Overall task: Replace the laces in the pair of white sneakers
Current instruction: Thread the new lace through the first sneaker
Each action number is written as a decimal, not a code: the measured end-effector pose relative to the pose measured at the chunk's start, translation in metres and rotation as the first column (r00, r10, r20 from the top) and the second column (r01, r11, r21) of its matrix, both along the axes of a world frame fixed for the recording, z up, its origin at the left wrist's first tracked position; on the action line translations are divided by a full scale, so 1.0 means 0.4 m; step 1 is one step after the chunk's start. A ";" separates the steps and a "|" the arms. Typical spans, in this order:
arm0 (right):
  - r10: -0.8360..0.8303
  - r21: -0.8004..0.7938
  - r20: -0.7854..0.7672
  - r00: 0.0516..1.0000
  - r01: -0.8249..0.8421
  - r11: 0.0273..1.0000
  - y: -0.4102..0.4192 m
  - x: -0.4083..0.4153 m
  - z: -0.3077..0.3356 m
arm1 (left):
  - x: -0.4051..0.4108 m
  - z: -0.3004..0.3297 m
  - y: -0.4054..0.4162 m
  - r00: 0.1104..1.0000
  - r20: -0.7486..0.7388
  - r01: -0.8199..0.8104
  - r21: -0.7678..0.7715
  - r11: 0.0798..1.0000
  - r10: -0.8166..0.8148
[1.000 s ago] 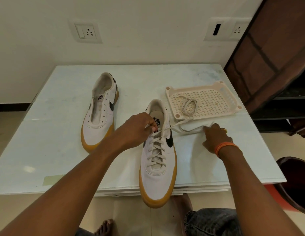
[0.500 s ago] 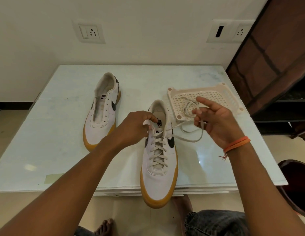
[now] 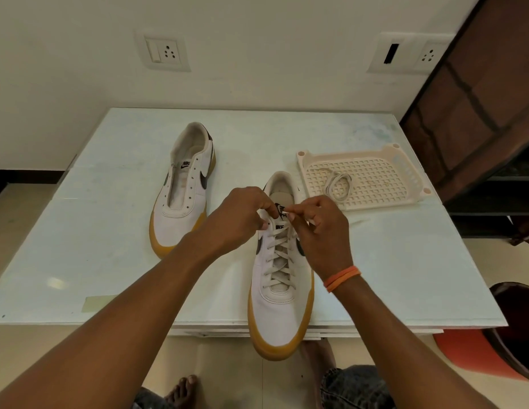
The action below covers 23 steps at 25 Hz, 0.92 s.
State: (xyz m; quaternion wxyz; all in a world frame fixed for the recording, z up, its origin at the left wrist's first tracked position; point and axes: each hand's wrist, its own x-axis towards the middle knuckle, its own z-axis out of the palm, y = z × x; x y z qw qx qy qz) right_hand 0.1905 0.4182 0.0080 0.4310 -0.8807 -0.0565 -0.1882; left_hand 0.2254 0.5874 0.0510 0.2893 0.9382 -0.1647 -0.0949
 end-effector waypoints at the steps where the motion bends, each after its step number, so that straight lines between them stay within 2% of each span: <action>1: -0.044 -0.095 0.064 0.997 0.050 0.994 0.010 -0.003 -0.009 | 0.001 0.000 -0.001 1.000 0.002 -0.001 0.004 1.000 0.001; 2: -0.061 -0.147 0.084 0.995 0.073 0.986 0.017 -0.004 -0.016 | 0.001 0.000 -0.002 1.000 0.003 -0.008 -0.001 1.000 0.008; 4: -0.044 -0.154 0.025 0.999 0.048 0.987 0.022 -0.001 -0.020 | -0.002 0.002 -0.005 1.000 -0.002 -0.024 -0.015 1.000 0.024; 7: 0.053 -0.091 -0.146 0.988 -0.067 0.994 0.028 0.009 -0.020 | -0.004 0.007 -0.008 1.000 -0.002 -0.031 -0.026 0.999 0.031; 10: 0.109 0.029 -0.260 0.959 -0.105 0.994 0.035 0.024 -0.015 | -0.009 0.011 -0.005 0.998 -0.023 -0.066 -0.074 0.995 0.064; 13: 0.159 0.135 -0.353 0.922 -0.117 0.984 0.035 0.029 -0.001 | -0.019 0.000 0.001 0.967 -0.039 -0.256 -0.140 0.957 0.253; 16: 0.201 0.097 -0.378 0.904 -0.177 0.979 0.028 0.036 0.006 | -0.038 -0.005 -0.003 0.888 -0.237 -0.446 -0.234 0.864 0.394; 19: 0.261 0.071 -0.414 0.872 -0.255 0.964 0.021 0.045 0.008 | -0.041 -0.012 0.004 0.847 -0.360 -0.502 -0.294 0.814 0.392; 23: 0.258 0.151 -0.400 0.879 -0.215 0.965 0.022 0.042 -0.003 | -0.042 -0.024 0.027 0.821 -0.468 -0.522 -0.378 0.765 0.329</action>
